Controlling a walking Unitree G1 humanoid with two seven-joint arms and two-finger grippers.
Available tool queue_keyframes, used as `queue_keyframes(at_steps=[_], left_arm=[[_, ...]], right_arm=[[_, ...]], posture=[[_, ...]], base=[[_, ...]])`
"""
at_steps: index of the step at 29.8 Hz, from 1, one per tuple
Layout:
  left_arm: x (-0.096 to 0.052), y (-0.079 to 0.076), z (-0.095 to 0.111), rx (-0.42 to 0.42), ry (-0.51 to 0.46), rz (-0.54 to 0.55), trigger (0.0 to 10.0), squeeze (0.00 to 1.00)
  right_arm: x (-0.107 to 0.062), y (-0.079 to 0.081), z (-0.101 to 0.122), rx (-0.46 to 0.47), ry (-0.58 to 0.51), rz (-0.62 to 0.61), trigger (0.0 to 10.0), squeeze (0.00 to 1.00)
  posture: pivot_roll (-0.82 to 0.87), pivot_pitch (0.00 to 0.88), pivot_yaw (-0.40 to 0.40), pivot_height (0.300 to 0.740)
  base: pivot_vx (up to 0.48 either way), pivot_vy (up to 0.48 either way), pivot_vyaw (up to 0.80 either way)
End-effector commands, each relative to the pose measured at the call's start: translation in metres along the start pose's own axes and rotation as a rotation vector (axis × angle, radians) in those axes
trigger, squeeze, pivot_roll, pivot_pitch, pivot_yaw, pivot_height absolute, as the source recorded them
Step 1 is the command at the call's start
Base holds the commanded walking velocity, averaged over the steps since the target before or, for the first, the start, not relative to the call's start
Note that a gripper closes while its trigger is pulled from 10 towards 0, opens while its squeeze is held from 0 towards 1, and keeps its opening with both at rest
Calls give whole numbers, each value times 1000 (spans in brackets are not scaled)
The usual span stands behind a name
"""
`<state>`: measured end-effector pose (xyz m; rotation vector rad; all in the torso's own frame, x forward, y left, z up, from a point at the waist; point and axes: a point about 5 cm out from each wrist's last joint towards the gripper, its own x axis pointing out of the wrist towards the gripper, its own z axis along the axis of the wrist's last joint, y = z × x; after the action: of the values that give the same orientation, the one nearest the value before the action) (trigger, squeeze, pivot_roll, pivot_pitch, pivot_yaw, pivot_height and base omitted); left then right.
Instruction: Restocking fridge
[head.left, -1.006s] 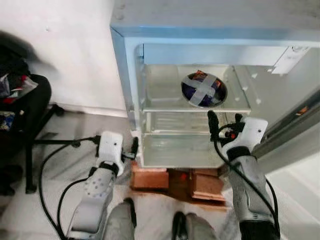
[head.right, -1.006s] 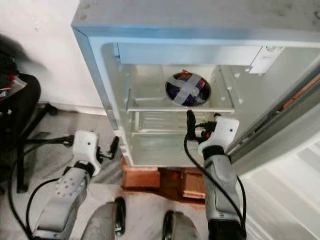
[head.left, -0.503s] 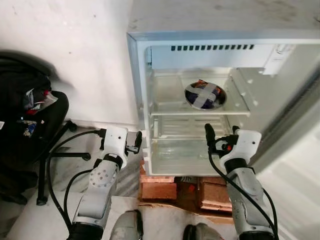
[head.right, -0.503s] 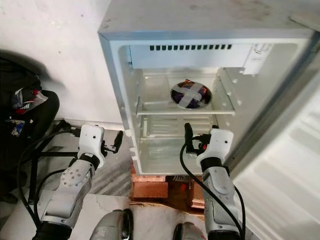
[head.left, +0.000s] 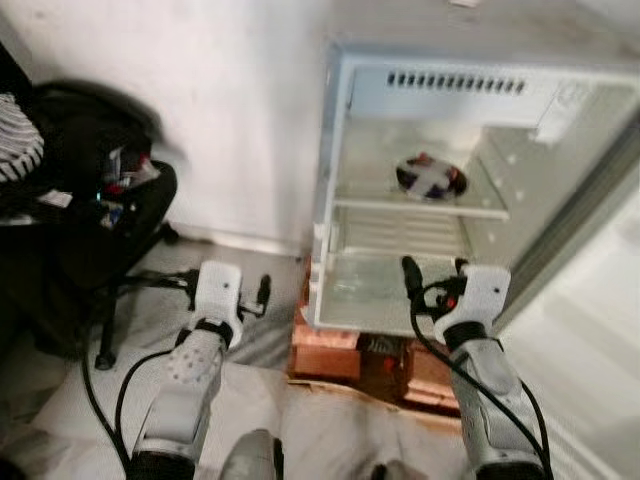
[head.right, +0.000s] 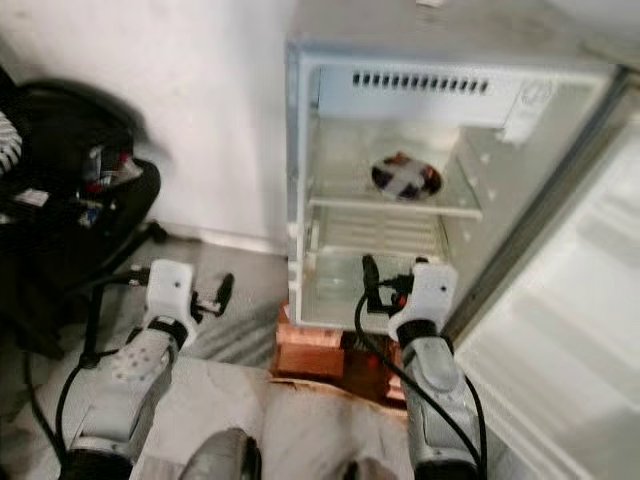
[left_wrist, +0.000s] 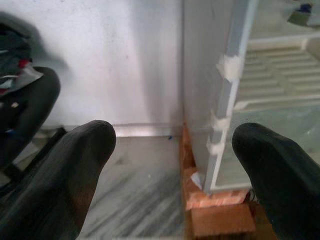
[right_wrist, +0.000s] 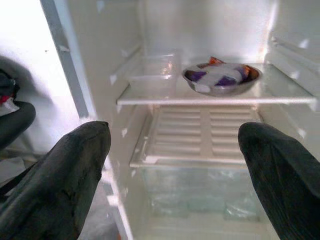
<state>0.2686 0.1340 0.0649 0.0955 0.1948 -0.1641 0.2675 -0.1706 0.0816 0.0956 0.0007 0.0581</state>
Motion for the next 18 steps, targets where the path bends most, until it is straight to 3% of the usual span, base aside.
queue_keyframes(at_steps=[1, 8, 10, 18], left_arm=[[-4, 0, -8, 25, 21, -8, 10000, 0], [-9, 12, -16, 42, 30, 16, 10000, 0], [-3, 8, -5, 50, -26, -15, 10000, 0], [6, -2, 13, 102, -92, -61, 10000, 0]], right_arm=[[-11, -14, 3, -25, -12, -48, 10000, 0], [-23, -22, 4, -55, -17, -67, 10000, 0], [-21, -19, 4, -52, -21, -51, 10000, 0], [-4, -2, 11, -51, -45, 0, 10000, 0]], posture=[[85, 44, 6, 740], [70, 28, 12, 740], [74, 29, 9, 740], [88, 76, 6, 740]], base=[[-285, 0, 0], [-198, 0, 0], [0, 0, 0], [0, -32, 0]])
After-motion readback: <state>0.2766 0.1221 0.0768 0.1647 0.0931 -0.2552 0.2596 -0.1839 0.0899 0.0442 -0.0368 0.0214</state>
